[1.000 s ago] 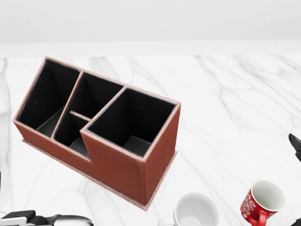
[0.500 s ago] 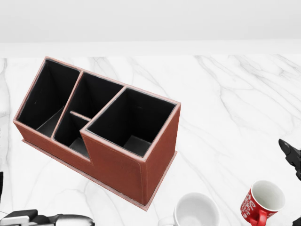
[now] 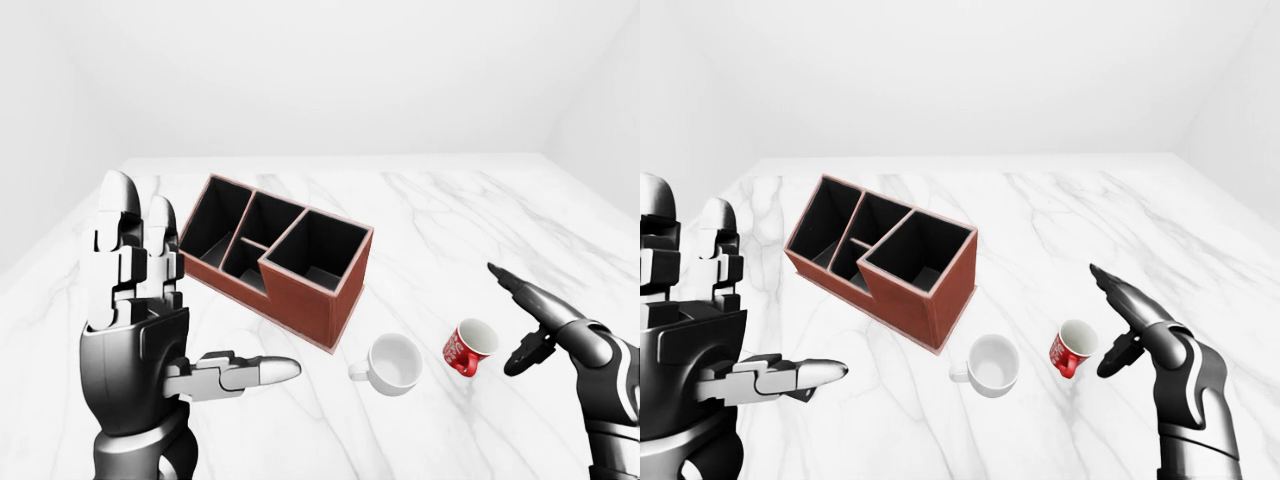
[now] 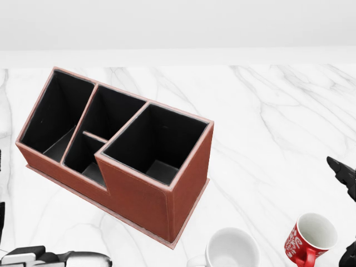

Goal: Pick up the red mug and place it to the right of the caddy.

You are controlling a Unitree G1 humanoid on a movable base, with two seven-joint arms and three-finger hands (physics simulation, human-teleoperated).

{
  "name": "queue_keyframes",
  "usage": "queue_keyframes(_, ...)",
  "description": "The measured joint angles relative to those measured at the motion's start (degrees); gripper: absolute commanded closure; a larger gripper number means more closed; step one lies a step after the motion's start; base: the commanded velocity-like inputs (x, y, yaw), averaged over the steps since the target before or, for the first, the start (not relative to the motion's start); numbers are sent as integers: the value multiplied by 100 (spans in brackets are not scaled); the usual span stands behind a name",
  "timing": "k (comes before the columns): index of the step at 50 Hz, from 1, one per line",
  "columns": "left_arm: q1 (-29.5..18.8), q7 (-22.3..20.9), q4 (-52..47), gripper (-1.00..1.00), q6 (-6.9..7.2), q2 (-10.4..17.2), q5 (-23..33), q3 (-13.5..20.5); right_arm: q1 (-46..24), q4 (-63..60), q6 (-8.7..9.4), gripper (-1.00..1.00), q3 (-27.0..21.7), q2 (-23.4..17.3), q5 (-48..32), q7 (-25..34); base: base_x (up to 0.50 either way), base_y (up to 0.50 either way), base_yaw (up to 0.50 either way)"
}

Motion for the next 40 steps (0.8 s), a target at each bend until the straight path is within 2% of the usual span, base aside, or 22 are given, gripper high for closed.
queue_keyframes(15,6,-9,-35,-100,0,0,-3,8,-335,508,46,-100,310,-101,-147,-151,0,0,0)
queue_keyframes(40,-7,-23,-46,-100,0,-6,-13,46,-528,1104,-42,-100,702,-16,-372,-570,0,0,0)
